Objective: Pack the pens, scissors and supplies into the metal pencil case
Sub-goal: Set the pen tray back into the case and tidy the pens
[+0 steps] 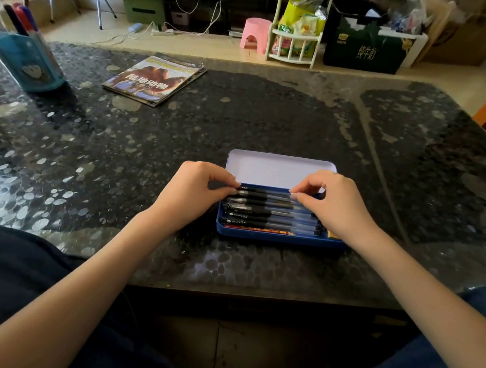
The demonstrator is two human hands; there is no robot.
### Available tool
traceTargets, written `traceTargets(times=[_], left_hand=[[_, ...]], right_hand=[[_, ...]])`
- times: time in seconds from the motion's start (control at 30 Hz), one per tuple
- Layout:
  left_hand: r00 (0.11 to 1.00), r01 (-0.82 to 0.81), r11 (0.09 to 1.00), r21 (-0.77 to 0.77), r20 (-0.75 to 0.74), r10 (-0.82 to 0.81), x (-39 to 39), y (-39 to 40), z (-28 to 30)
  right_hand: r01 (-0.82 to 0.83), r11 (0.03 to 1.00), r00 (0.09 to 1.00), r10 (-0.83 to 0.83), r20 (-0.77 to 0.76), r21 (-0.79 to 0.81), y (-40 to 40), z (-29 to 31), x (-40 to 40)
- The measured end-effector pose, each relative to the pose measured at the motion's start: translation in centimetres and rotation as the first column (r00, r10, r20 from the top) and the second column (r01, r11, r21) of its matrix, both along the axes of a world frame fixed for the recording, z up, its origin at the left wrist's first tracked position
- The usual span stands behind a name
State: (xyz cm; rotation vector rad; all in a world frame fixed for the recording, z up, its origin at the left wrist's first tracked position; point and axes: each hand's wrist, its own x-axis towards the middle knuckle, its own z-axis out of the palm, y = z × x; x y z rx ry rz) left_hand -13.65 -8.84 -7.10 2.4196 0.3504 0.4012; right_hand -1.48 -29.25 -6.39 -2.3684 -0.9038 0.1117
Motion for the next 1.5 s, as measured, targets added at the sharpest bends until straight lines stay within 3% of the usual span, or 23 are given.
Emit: traceTargets(times=[0.07, 0.23, 0.33, 0.5, 0.93, 1.3, 1.5], left_hand=[[1.000, -0.008, 0.999, 0.054, 0.002, 0.008, -0.3, 0.2, 0.1], [1.000, -0.002, 0.985, 0.171, 0.000, 0.002, -0.5, 0.5, 0.4], [1.000, -0.008, 0.985, 0.172, -0.026, 0.013, -0.3, 0.5, 0.3], [0.998, 0.001, 0.981, 0.196, -0.063, 0.012, -0.3, 0.6, 0.2], [0.994, 0.046, 0.984, 0.174, -0.107, -0.027, -0.2, 0.2, -0.4], [0.999, 0.037, 0.991, 0.128, -0.026, -0.034, -0.2, 0.4, 0.0], [1.000, 0.010, 0.989, 0.147, 0.017, -0.013, 0.0, 0.1, -0.4]], right_hand=[[-0.006, 1.000, 0.998, 0.008, -0.056, 0.023, 0.1, 0.0, 0.0], [0.000, 0.999, 1.000, 0.000, 0.009, -0.045, -0.8, 1.0, 0.1], [0.007, 0.983, 0.999, 0.000, 0.040, -0.182, -1.2, 1.3, 0.1], [0.036, 0.971, 0.985, 0.006, 0.174, -0.237, -1.2, 1.4, -0.2], [0.013, 0.931, 0.993, 0.030, 0.113, -0.365, -1.0, 1.3, 0.1], [0.037, 0.988, 0.998, -0.043, -0.039, -0.147, -1.1, 1.2, 0.2], [0.051, 0.992, 0.999, -0.049, 0.024, -0.120, -1.3, 1.2, -0.2]])
